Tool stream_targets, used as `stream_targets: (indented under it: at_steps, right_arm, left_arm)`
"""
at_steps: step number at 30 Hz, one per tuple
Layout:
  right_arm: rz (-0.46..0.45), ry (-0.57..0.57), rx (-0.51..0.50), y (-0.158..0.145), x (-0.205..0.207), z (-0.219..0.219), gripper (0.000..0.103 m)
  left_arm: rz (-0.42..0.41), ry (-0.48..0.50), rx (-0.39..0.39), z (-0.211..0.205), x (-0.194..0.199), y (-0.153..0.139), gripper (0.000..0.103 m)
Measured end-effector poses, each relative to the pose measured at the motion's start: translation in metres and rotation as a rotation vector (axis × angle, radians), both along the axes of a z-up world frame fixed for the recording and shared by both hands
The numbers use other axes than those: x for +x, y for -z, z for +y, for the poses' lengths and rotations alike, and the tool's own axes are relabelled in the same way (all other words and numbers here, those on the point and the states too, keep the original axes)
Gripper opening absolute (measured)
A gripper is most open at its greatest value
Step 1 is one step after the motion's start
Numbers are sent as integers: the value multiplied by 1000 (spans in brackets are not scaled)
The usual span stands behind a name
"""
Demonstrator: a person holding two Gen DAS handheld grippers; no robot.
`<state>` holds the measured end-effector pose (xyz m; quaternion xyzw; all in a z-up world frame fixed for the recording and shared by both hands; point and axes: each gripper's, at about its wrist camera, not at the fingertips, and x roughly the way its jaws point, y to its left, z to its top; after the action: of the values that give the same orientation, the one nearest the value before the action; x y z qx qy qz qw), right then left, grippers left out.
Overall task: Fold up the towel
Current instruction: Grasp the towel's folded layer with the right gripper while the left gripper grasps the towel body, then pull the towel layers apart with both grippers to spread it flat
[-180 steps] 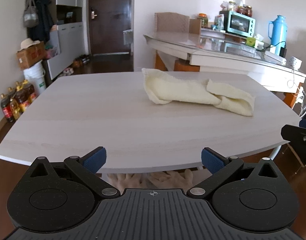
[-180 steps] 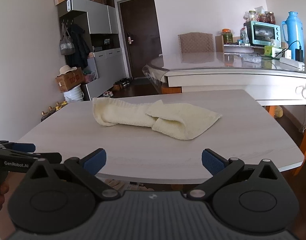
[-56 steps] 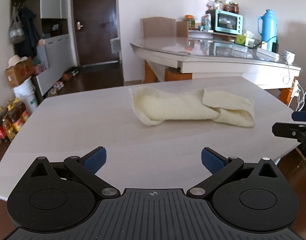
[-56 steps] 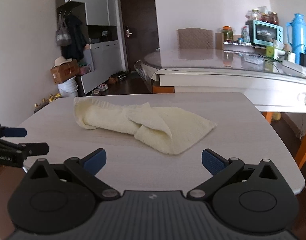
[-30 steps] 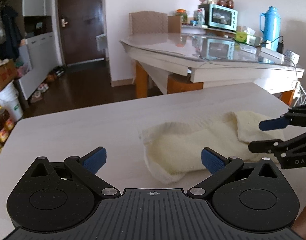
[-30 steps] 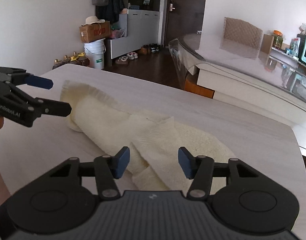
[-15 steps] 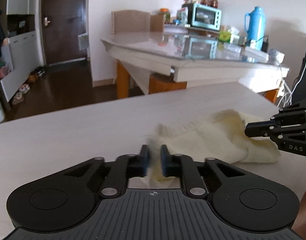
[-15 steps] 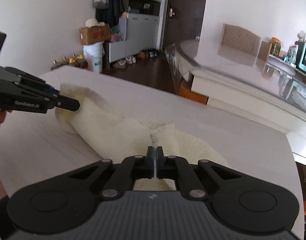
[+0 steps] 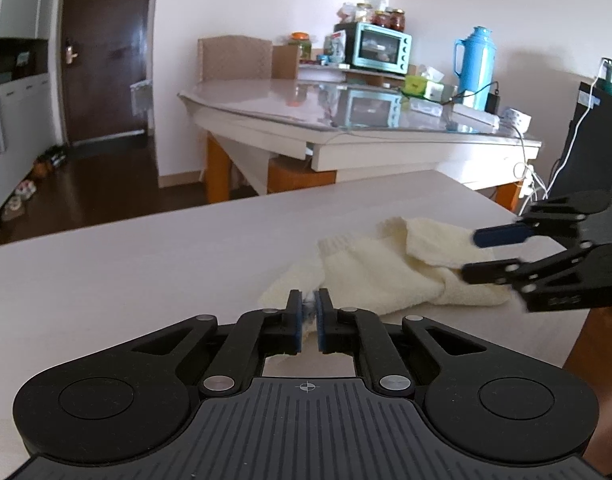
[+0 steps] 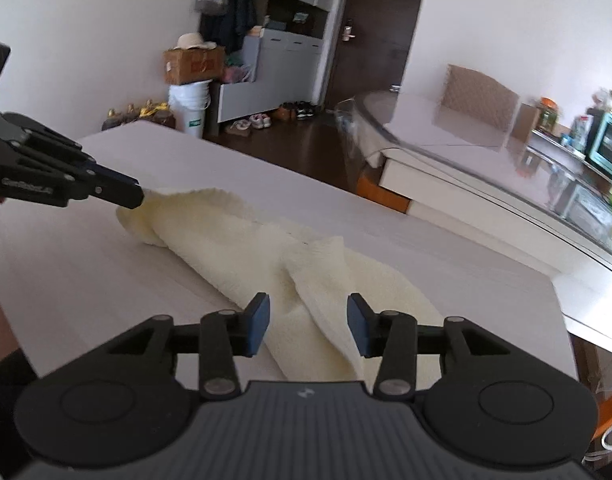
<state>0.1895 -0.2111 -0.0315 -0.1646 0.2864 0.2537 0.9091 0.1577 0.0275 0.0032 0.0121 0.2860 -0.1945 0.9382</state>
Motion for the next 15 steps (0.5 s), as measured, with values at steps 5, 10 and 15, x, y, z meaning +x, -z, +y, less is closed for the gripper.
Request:
stream_targets:
  at_steps: [5, 10, 15]
  right_arm:
    - [-18, -18, -72, 11, 20, 21, 48]
    - [-26, -7, -106, 17, 26, 24, 33]
    - [-54, 18, -65, 4, 16, 4, 3]
  left_arm:
    - [-6, 23, -22, 2, -4, -4, 6]
    - [-18, 43, -25, 4, -5, -7, 6]
    - [-35, 56, -30, 8, -5, -12, 6]
